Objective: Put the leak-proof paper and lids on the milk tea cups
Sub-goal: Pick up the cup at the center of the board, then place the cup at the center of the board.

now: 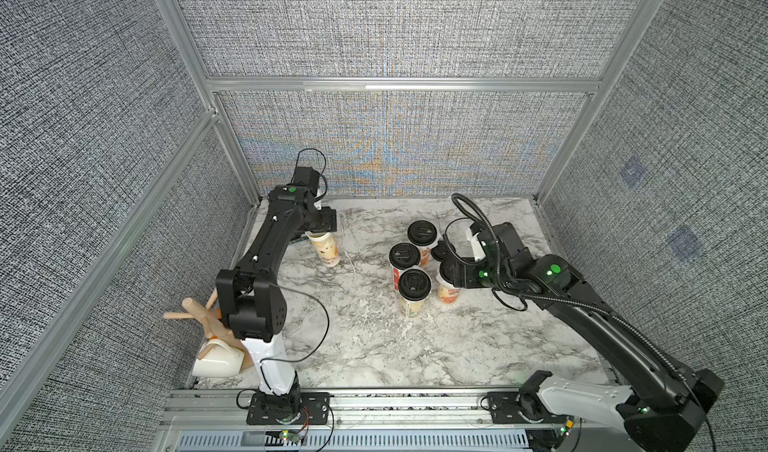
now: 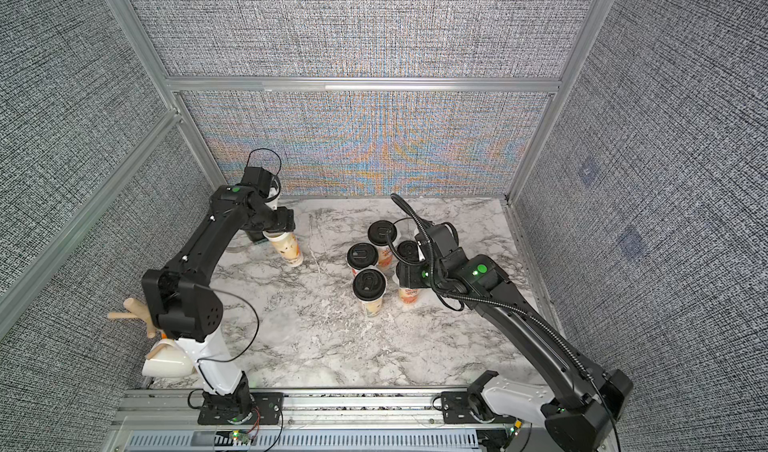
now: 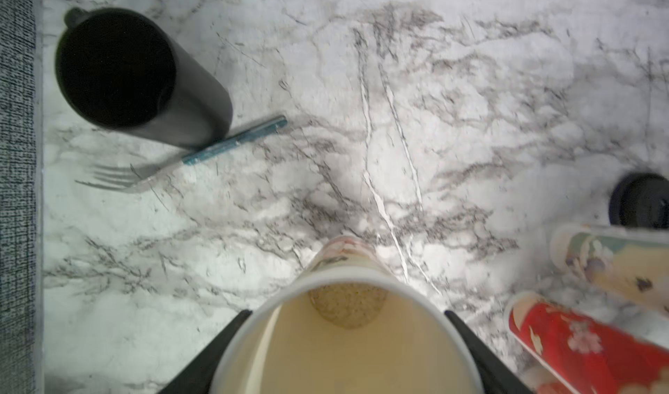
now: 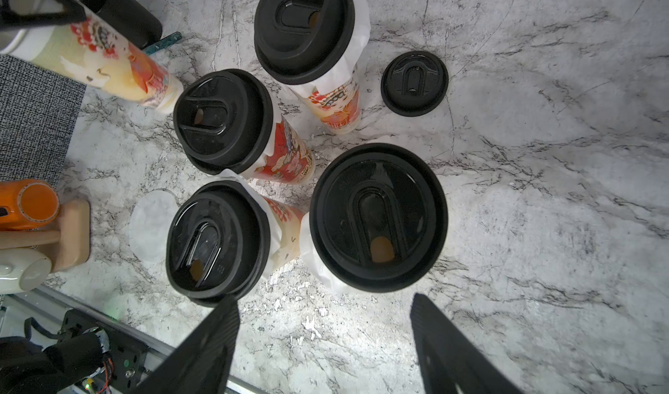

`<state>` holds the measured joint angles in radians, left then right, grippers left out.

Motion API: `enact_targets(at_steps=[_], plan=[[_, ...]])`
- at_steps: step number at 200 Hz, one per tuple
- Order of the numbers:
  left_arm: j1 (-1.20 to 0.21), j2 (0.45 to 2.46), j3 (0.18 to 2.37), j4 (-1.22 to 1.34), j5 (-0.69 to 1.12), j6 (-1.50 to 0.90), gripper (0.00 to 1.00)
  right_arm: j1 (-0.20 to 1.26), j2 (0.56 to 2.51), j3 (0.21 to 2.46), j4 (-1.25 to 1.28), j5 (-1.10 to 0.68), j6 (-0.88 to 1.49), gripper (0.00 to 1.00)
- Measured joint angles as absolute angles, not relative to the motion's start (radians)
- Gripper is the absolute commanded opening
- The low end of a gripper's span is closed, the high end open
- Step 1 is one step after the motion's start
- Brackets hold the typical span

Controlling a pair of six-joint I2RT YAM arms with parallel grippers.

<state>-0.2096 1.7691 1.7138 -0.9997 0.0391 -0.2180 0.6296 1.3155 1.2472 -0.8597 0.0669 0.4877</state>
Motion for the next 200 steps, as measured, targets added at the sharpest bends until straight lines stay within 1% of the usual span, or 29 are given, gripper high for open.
enact_targets(at_steps=[45,73,94,117,147,200], plan=[[-0.416,1.482,1.415,-1.002,0.05,-0.271,0.8,0.63,1.302,1.233,-0.864,0.074,0.485,0.77],[-0.517,1.349,1.275,-0.96,0.033,-0.306,0.8,0.63,1.291,1.224,-0.865,0.079,0.483,0.77],[-0.564,1.285,1.19,-0.893,0.033,-0.324,0.8,0.63,1.286,1.221,-0.867,0.082,0.484,0.77],[-0.597,1.272,1.151,-0.825,0.019,-0.334,0.8,0.63,1.28,1.209,-0.865,0.085,0.484,0.77],[-0.644,1.32,1.16,-0.755,0.002,-0.333,0.8,0.63,1.275,1.201,-0.865,0.089,0.484,0.77],[-0.685,1.38,1.163,-0.706,-0.007,-0.322,0.81,0.63,1.279,1.201,-0.864,0.093,0.487,0.77]])
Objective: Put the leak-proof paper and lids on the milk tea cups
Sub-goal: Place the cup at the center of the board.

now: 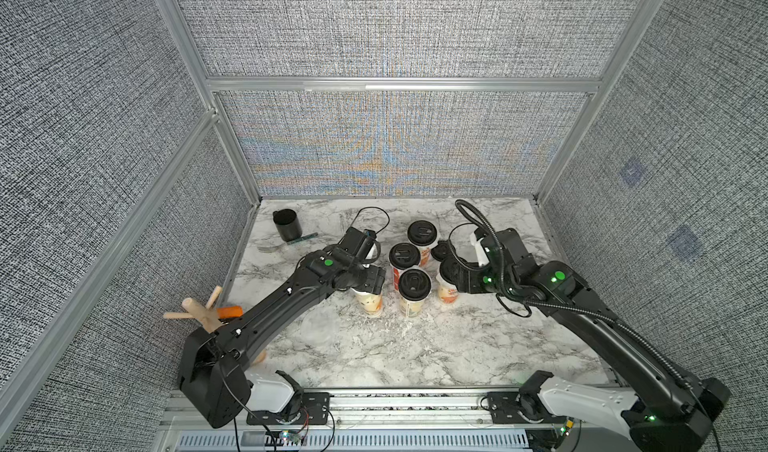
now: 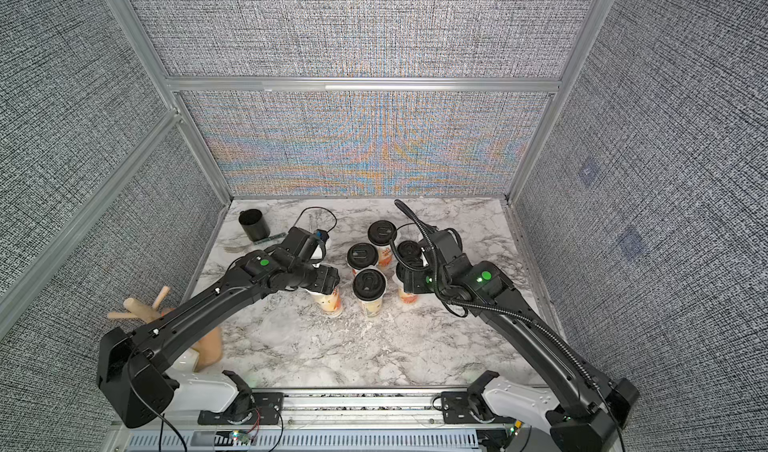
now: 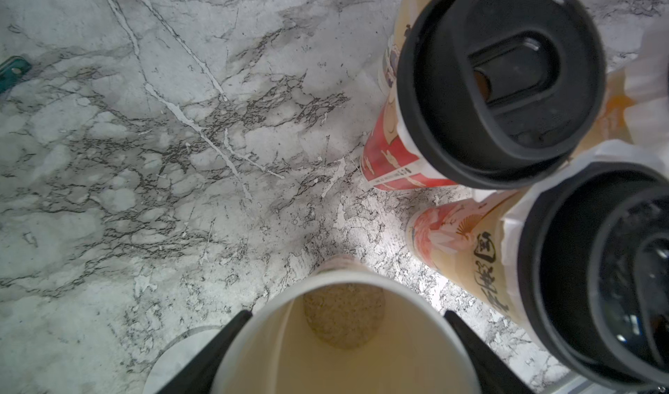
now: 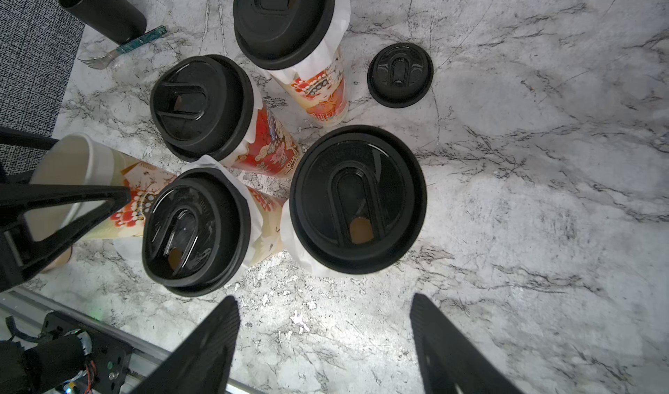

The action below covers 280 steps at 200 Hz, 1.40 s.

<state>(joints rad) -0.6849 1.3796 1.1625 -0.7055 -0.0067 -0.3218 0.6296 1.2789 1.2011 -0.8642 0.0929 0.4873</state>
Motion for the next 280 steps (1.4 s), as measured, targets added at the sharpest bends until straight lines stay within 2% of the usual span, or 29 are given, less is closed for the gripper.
enact_targets(at_steps=[58,86,89,92,169,226,245,258,280], plan=[[-0.718,1.439,1.152,-0.675,-0.022,-0.322,0.85,0.63,1.296,1.203,-0.863,0.093,0.487,0.77],[-0.732,1.451,1.163,-0.672,-0.035,-0.323,0.93,0.63,1.295,1.205,-0.863,0.093,0.484,0.77],[-0.733,1.451,1.165,-0.673,-0.035,-0.323,0.98,0.63,1.295,1.205,-0.863,0.093,0.484,0.77],[-0.733,1.451,1.167,-0.673,-0.036,-0.323,1.0,0.63,1.295,1.205,-0.863,0.093,0.484,0.77],[-0.74,1.441,1.231,-0.754,-0.049,-0.327,1.0,0.629,1.293,1.231,-0.877,0.099,0.476,0.77],[-0.741,1.374,1.349,-0.923,-0.056,-0.326,1.0,0.629,1.305,1.254,-0.879,0.1,0.46,0.77],[-0.74,1.34,1.375,-1.0,-0.116,-0.35,1.0,0.629,1.309,1.266,-0.883,0.1,0.45,0.77],[-0.71,1.327,1.372,-1.067,-0.148,-0.372,1.0,0.629,1.309,1.279,-0.885,0.1,0.442,0.77],[-0.557,1.32,1.29,-1.124,-0.149,-0.401,0.98,0.628,1.304,1.301,-0.888,0.101,0.419,0.76]])
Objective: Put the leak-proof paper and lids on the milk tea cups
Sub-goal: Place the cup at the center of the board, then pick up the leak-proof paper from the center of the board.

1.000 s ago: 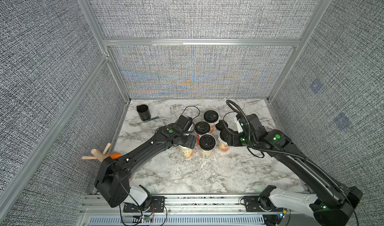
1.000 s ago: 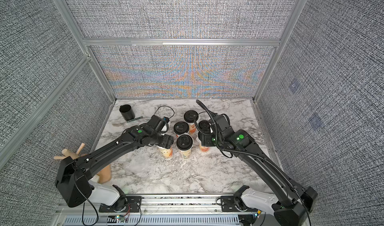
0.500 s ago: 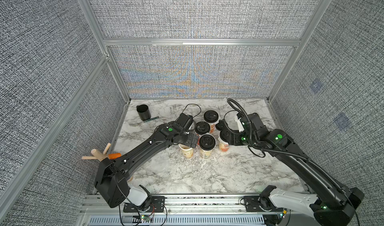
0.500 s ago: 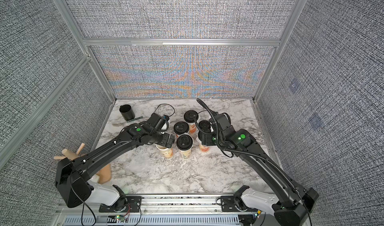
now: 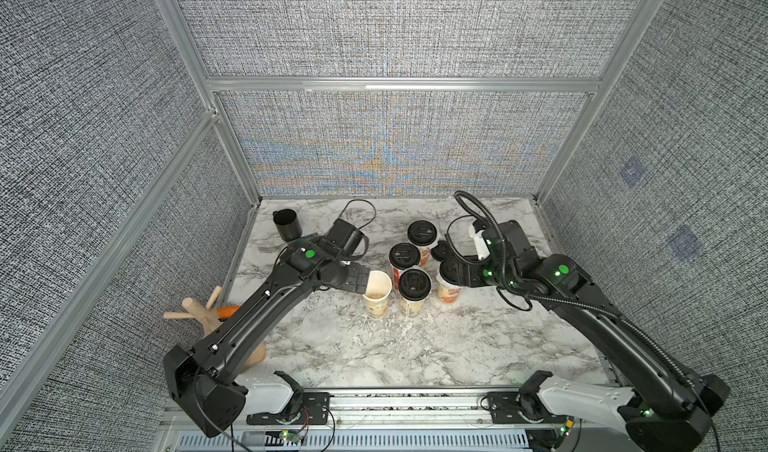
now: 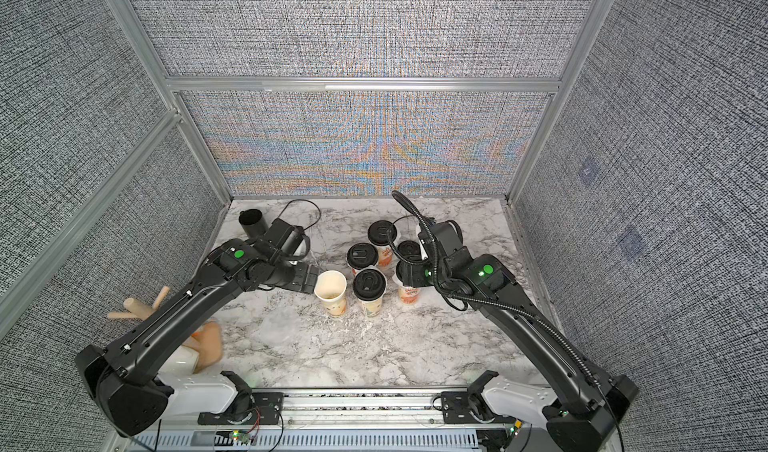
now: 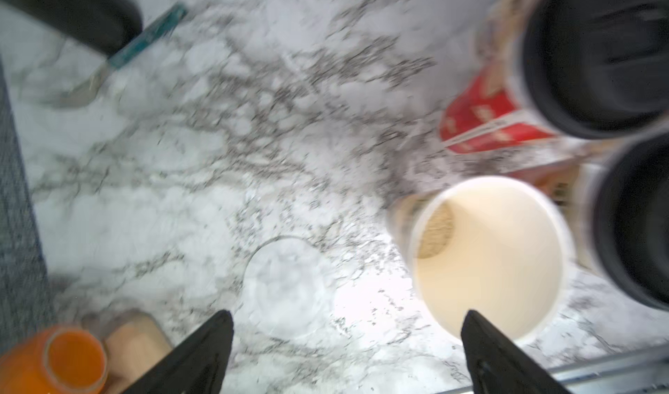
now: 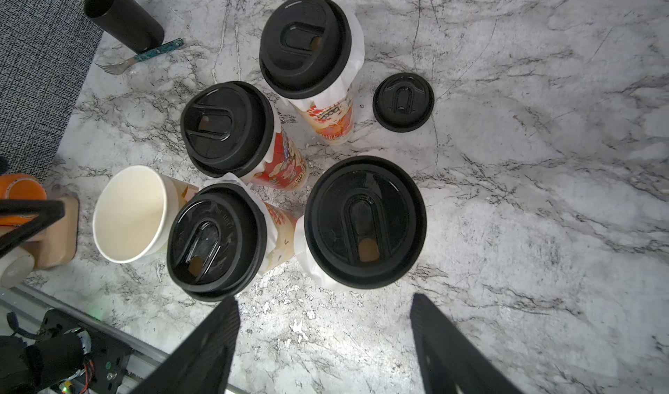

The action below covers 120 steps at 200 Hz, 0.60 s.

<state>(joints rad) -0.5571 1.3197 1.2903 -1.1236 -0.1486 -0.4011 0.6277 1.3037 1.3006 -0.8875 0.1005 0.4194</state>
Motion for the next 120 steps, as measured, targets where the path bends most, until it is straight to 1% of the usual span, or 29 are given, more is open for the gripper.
enact_targets(at_steps=[15,32,57,81,120], plan=[[-0.461,1.32,1.215,-1.135,-0.118,-0.414,0.95,0.624,1.293,1.309,-0.888,0.103,0.399,0.76],[-0.387,1.338,1.155,-1.128,-0.083,-0.421,0.91,0.609,1.274,1.309,-0.888,0.104,0.373,0.75],[-0.285,1.424,1.076,-1.081,-0.048,-0.441,0.84,0.574,1.255,1.304,-0.887,0.097,0.331,0.74],[-0.227,1.489,0.998,-1.023,-0.015,-0.47,0.77,0.548,1.251,1.285,-0.885,0.081,0.292,0.73],[-0.175,1.501,0.872,-0.933,0.026,-0.529,0.72,0.517,1.257,1.258,-0.875,0.046,0.241,0.73]])
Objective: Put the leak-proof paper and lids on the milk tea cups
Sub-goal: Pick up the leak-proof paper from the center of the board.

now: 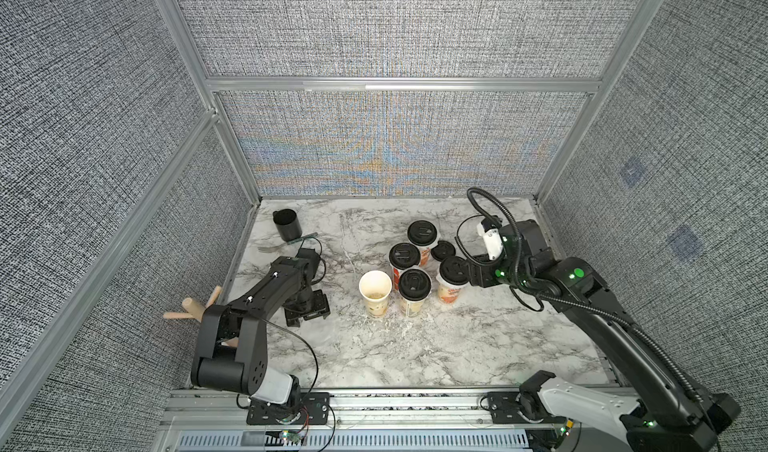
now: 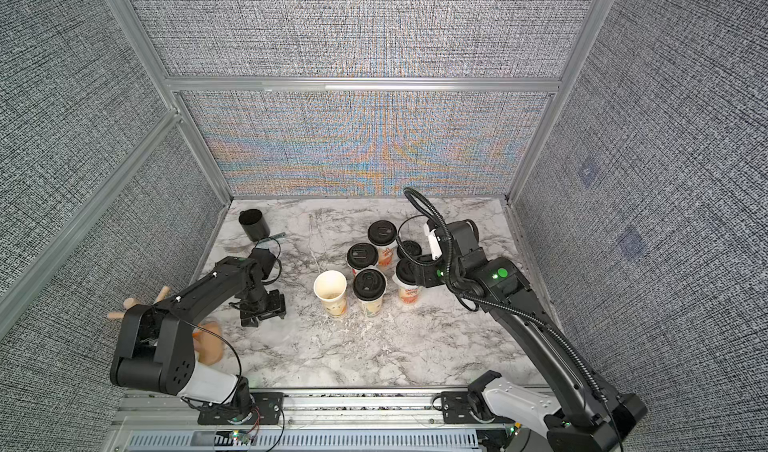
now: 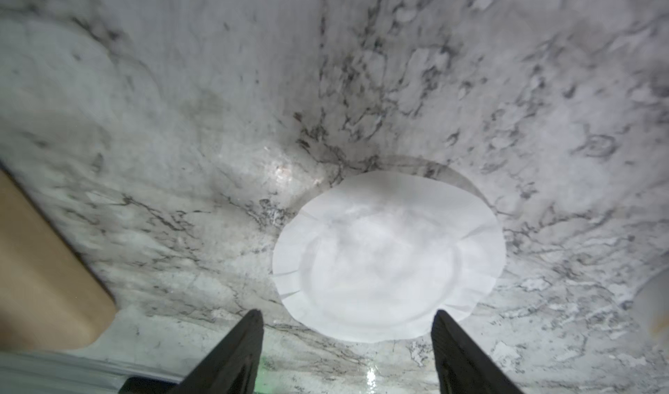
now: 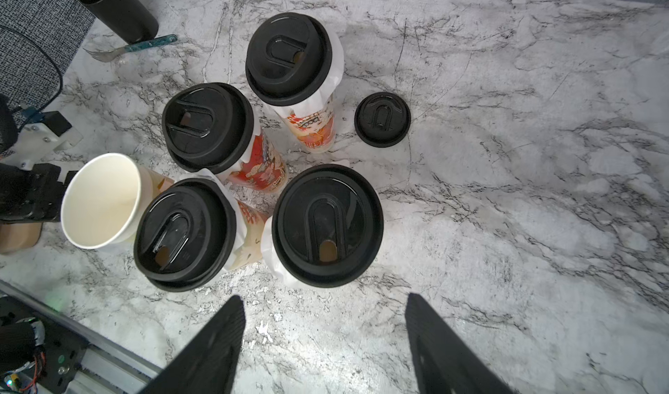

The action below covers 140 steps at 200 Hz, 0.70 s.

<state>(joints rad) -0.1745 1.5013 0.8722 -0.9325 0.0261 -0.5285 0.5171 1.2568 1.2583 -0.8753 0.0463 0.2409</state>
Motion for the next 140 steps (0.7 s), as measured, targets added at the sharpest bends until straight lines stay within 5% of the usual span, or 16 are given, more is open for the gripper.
enact_targets(at_steps=[105,127,140], plan=[[-0.137,1.412,0.678,-0.795,0.038,-0.663,0.54,0.49,1.283,1.247,-0.855,0.01,0.189,0.71],[-0.137,1.393,0.646,-0.771,0.032,-0.686,0.4,0.489,1.283,1.242,-0.855,0.008,0.189,0.71],[-0.137,1.387,0.637,-0.764,0.029,-0.698,0.22,0.487,1.283,1.242,-0.855,0.002,0.189,0.71]])
